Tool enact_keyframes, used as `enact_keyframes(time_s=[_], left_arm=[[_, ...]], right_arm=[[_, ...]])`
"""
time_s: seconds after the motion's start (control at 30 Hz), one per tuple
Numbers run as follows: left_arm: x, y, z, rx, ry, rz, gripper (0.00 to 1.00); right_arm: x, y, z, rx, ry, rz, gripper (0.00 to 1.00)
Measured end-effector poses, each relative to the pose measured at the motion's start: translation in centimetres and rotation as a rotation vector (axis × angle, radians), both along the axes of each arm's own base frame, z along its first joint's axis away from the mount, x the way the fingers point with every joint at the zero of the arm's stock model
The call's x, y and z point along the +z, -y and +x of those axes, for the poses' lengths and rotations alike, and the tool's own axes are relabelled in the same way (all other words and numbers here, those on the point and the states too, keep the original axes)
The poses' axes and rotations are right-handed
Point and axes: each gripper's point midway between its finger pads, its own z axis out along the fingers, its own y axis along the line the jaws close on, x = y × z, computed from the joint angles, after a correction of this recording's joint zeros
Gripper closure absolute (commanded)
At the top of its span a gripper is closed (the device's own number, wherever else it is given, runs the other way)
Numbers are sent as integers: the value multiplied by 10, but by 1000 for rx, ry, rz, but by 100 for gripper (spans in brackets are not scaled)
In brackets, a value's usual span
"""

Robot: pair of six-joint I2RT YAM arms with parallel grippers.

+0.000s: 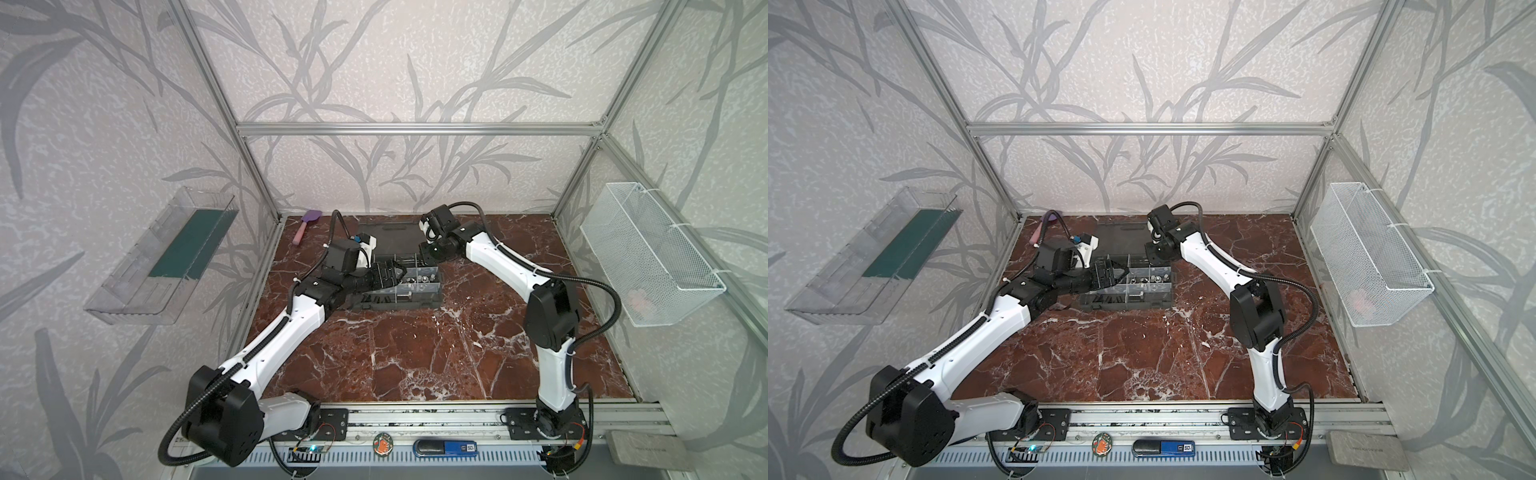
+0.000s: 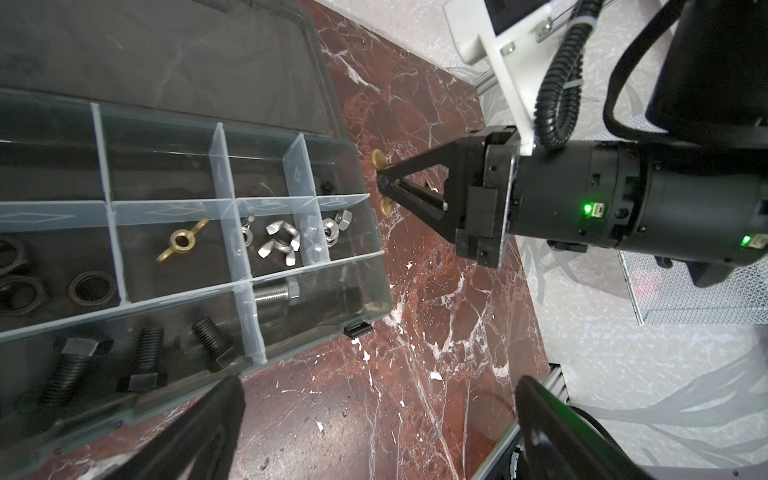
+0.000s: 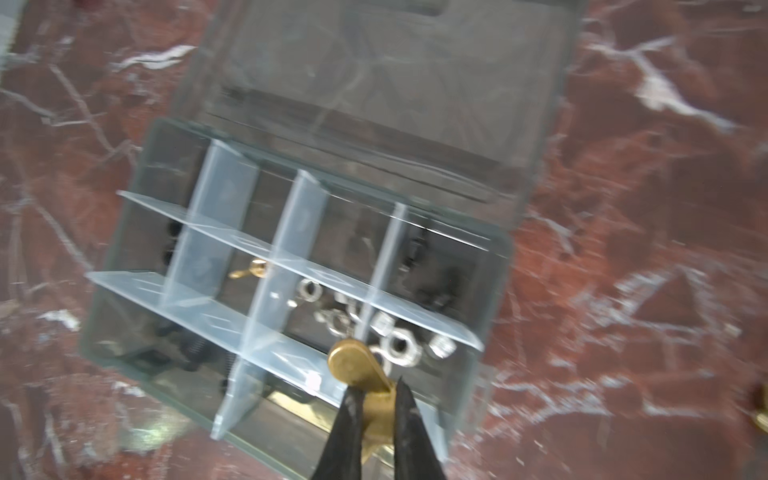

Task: Sort the screws and nuts into containers
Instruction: 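Carry the brass wing nut to the organizer with the right gripper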

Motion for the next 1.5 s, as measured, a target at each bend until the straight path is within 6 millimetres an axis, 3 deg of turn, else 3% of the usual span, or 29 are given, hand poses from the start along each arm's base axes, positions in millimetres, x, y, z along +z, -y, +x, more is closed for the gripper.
enact_keyframes(time_s=[0.33,0.53,1.03,1.5], left_arm=[[-5,-24,-2,60,-22,-18,1],[-6,-33,-3,79,-23,-26,1],[-8,-37,-3,100,-36,-38,1],[-8,-37,-3,104,-38,-40,1]], right_arm=[[-37,-80,-5,89,-67,57,96],[-52,-109,-13,126,-97,64,94],[-63,-108,-27,136,-141,25,73],[-61,-100,-24,129,-122,-12,69]])
